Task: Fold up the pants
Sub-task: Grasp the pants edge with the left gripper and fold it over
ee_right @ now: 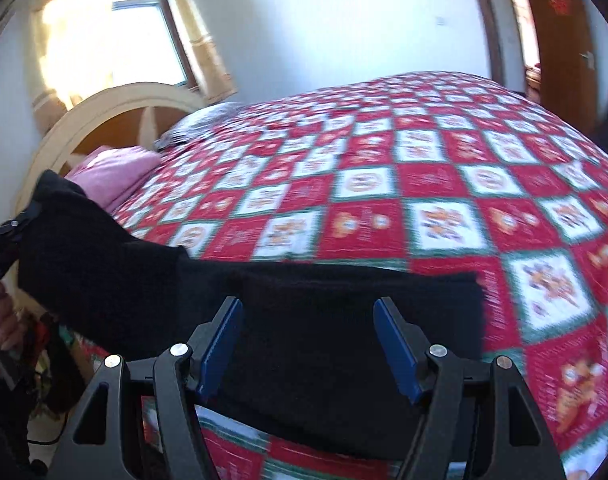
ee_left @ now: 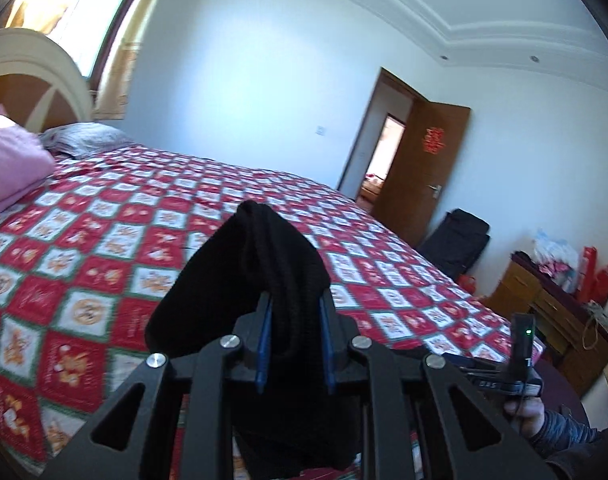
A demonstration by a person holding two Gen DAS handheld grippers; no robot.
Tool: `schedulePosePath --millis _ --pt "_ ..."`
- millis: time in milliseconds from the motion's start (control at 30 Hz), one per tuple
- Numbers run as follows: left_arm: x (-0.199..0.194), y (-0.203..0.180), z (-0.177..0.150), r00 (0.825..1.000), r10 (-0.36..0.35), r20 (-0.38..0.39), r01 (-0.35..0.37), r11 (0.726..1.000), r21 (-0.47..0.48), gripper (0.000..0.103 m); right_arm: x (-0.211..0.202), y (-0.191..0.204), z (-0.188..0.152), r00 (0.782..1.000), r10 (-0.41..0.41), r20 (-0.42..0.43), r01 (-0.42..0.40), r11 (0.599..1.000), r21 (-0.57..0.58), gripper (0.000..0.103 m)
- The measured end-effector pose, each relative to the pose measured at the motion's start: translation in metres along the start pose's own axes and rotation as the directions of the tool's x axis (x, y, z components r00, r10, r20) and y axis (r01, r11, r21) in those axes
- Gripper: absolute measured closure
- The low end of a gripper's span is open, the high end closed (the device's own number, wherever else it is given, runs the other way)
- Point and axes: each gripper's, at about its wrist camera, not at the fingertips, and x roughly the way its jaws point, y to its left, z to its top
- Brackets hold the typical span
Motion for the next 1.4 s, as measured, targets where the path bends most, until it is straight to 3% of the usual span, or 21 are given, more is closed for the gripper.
schedulePosePath --millis 300,500,633,767,900,1033,1133,1200,1233,1300,1400 --pt "0.046 -0.068 0.005 0.991 -0.116 -0.070 0.122 0.989 0.083 0.082 -0.029 -0.052 -0.008 0.997 -0.069 0.016 0.068 0.996 0.051 0.034" --pt "0.093 -0.126 -0.022 0.966 -0.160 -0.202 0.197 0.964 0.179 0.082 -0.041 -0.087 -0.007 0.992 -0.122 0.044 0.117 0.988 0.101 0.034" --pt "0.132 -0.157 -0.052 0.942 -0.136 -0.306 0.212 0.950 0.231 0.082 -0.042 -0.111 -0.007 0.986 -0.160 0.049 0.149 0.973 0.176 0.034" --pt "0.173 -0.178 -0.086 0.921 -0.060 -0.386 0.196 0.926 0.324 0.082 -0.039 -0.124 -0.006 0.985 -0.166 0.046 0.152 0.964 0.218 0.034" --pt "0.190 -0.196 -0.106 0.909 -0.015 -0.416 0.190 0.903 0.385 0.081 -0.035 -0.129 -0.008 0.984 -0.171 0.041 0.158 0.961 0.227 0.034" --pt "0.190 -0.214 -0.112 0.909 0.017 -0.417 0.176 0.890 0.421 0.070 -0.030 -0.134 -0.010 0.984 -0.174 0.033 0.161 0.957 0.242 0.033" --pt "0.174 -0.225 -0.105 0.918 -0.045 -0.393 0.218 0.887 0.407 0.060 -0.029 -0.137 -0.012 0.983 -0.183 0.034 0.169 0.954 0.247 0.033" --pt "0.152 -0.231 -0.098 0.935 -0.093 -0.342 0.242 0.873 0.424 0.045 -0.030 -0.141 -0.014 0.981 -0.189 0.036 0.174 0.950 0.258 0.034" --pt "0.138 -0.231 -0.093 0.950 -0.101 -0.295 0.230 0.866 0.443 0.031 -0.030 -0.143 -0.015 0.981 -0.191 0.038 0.174 0.948 0.265 0.034" --pt "0.122 -0.223 -0.084 0.972 -0.085 -0.220 0.180 0.871 0.458 0.019 -0.031 -0.146 -0.016 0.981 -0.190 0.042 0.171 0.946 0.275 0.034" --pt "0.107 -0.193 -0.070 0.984 -0.038 -0.171 0.106 0.908 0.406 0.018 -0.038 -0.143 -0.017 0.985 -0.162 0.062 0.136 0.943 0.304 0.034"
